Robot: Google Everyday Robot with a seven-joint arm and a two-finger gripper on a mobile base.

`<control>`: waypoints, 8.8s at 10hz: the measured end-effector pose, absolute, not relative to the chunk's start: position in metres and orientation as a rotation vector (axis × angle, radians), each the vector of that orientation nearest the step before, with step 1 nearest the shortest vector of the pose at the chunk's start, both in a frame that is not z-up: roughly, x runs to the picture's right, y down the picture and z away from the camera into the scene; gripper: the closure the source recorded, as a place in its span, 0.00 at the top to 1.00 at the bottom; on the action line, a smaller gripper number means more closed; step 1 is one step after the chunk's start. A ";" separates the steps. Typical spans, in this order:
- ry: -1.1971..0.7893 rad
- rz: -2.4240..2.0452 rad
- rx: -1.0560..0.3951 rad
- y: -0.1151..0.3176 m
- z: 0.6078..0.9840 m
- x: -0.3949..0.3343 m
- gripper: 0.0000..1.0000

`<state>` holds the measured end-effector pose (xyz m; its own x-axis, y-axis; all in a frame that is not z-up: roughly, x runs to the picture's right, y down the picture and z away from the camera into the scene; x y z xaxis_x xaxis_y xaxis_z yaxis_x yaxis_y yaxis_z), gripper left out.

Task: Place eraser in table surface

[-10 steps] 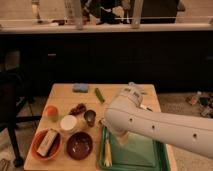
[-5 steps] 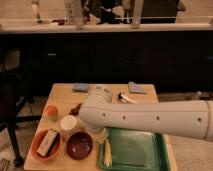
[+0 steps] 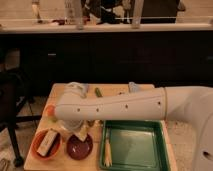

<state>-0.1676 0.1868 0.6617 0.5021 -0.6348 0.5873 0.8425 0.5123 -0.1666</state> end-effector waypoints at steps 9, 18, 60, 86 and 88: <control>-0.522 -0.978 -0.483 0.192 0.665 -0.194 0.80; -0.517 -1.007 -0.459 0.198 0.665 -0.278 0.80; -0.530 -0.935 -0.465 0.239 0.750 -0.315 0.01; -0.564 -0.718 -0.265 0.088 0.704 -0.331 0.00; -0.543 -0.698 -0.243 0.067 0.701 -0.334 0.00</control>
<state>-0.3337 0.0672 0.7011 0.6353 -0.5427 0.5495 0.6659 0.7453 -0.0338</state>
